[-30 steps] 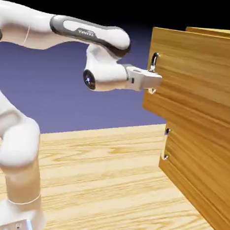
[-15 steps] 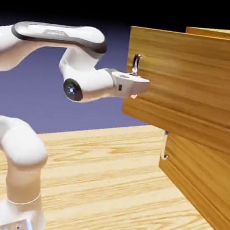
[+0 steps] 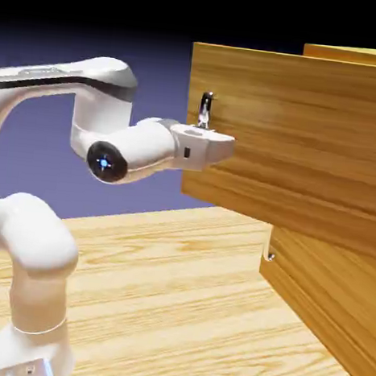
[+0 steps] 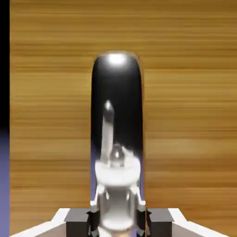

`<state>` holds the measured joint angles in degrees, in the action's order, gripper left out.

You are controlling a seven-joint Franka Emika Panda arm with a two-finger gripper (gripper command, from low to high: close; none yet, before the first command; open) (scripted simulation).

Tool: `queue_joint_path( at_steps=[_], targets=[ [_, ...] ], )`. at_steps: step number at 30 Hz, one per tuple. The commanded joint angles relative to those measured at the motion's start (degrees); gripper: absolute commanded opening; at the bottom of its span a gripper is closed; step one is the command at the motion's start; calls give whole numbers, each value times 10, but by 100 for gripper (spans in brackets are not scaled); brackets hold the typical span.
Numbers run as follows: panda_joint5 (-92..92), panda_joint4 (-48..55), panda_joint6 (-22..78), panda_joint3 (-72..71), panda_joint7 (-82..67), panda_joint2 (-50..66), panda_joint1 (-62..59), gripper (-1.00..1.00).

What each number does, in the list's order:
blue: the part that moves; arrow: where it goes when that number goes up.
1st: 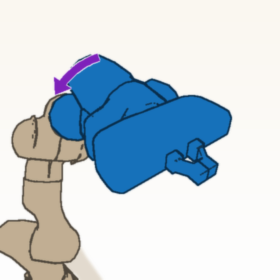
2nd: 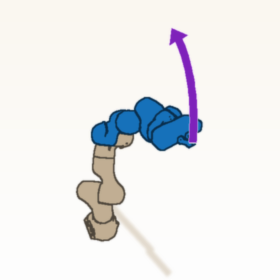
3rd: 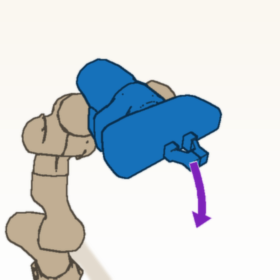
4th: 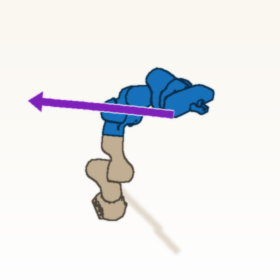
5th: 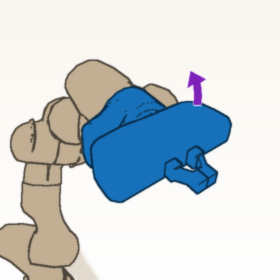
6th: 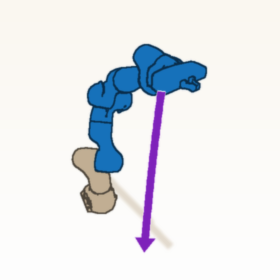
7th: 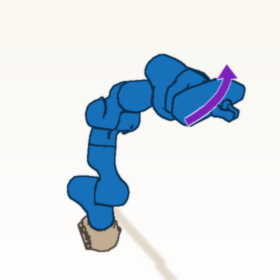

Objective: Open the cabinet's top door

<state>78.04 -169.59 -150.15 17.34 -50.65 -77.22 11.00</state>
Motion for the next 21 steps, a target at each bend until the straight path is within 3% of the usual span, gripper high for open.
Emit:
queue_joint_path(
  at_steps=[1,11,21],
  targets=[
    [-25,-4,20,11,14,-10,-14,-100],
    [-253,22,266,185,88,-51,-130,-100],
    [-424,181,513,381,100,-3,-99,-100]
  ],
)
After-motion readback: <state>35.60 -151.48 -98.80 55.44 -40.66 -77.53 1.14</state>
